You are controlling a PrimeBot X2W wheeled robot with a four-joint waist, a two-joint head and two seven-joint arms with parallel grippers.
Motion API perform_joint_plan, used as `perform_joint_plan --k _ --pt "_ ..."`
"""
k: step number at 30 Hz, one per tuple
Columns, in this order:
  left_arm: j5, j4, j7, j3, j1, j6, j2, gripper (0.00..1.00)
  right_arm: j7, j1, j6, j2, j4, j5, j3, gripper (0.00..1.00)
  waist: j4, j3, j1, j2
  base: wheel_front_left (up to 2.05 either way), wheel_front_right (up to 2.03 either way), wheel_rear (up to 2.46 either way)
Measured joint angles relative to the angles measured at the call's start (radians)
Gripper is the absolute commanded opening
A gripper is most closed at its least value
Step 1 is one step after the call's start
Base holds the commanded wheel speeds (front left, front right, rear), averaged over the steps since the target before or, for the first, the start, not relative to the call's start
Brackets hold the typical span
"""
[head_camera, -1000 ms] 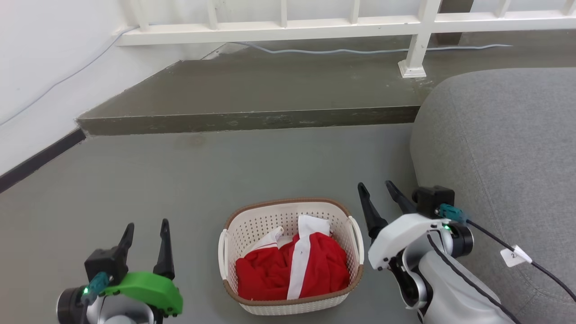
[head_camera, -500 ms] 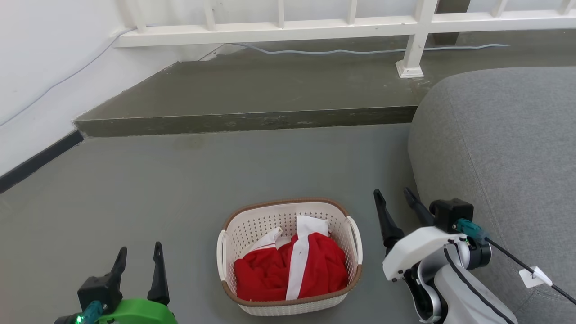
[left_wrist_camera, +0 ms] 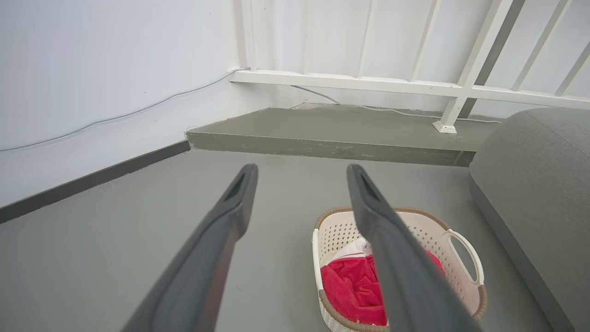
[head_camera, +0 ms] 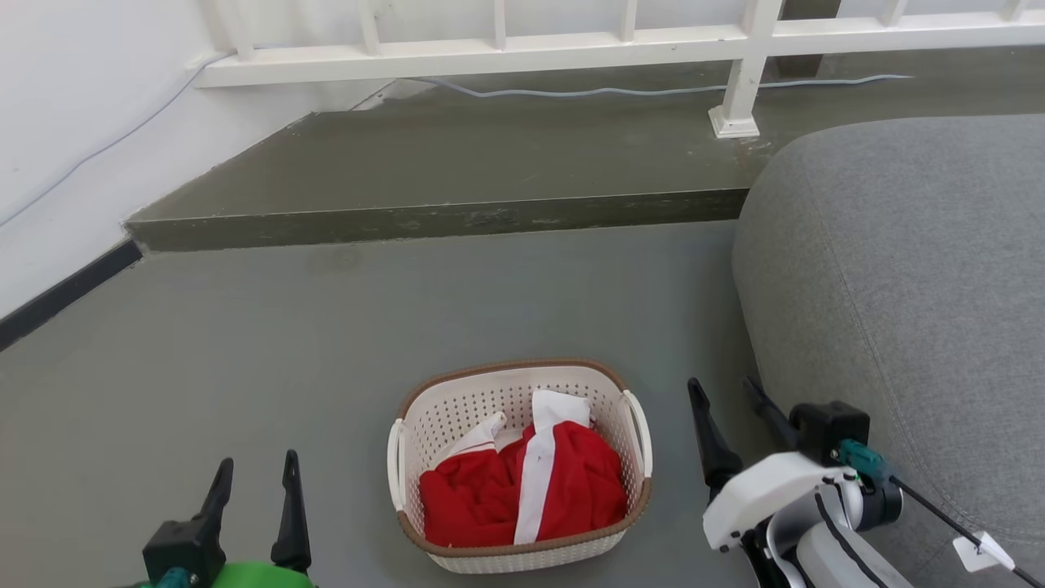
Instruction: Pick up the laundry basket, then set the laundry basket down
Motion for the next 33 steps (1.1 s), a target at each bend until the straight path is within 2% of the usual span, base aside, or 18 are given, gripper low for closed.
perform_joint_plan --k 23,24,33 --pt "0.027 -0.06 0.0 0.013 0.064 0.0 -0.005 1.0 0.0 0.082 0.0 0.009 -0.056 -0.043 -0.046 1.0 0.001 -0.017 0.0001 0.0 0.0 0.0 0.0" --pt "0.027 -0.061 0.0 0.015 0.069 0.0 -0.005 0.0 0.0 0.084 0.0 0.01 -0.058 -0.043 -0.047 0.0 0.001 -0.018 0.0001 0.0 0.0 0.0 0.0" --pt "0.021 -0.005 0.002 0.005 0.078 0.0 -0.025 0.0 0.002 0.131 0.002 0.018 -0.012 -0.037 -0.047 0.0 0.001 -0.018 0.0001 0.0 0.0 0.0 0.0"
